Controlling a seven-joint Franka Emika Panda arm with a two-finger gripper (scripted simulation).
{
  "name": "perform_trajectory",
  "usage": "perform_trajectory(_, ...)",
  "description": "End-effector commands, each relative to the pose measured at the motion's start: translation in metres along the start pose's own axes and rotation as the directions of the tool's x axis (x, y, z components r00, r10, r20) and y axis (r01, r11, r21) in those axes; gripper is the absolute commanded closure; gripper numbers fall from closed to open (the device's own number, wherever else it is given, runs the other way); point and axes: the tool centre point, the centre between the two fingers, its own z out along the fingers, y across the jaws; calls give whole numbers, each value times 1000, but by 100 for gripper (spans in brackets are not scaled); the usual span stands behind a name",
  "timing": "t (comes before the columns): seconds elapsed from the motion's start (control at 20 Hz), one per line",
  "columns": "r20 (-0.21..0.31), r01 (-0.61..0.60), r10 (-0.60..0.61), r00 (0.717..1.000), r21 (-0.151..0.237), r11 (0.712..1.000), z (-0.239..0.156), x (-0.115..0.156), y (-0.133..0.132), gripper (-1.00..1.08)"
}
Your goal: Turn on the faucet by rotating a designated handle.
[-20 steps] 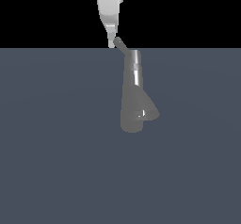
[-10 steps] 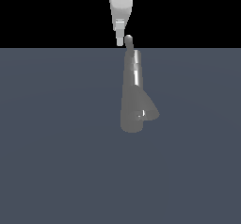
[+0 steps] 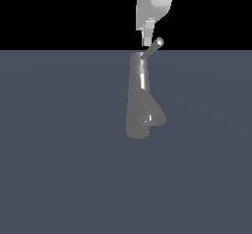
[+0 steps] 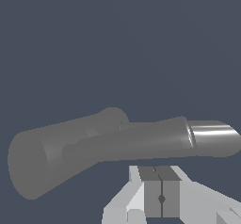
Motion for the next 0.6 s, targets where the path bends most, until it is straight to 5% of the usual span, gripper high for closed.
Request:
perform_trajectory(0.0, 0, -35, 35, 999, -11, 999, 5, 36, 6, 108)
perform_trajectory(0.1, 1, 1, -1, 1000, -1, 1000, 1, 10, 0, 108)
perform_trajectory(0.55, 0, -13, 13, 1000, -5, 1000, 12, 45, -20, 108)
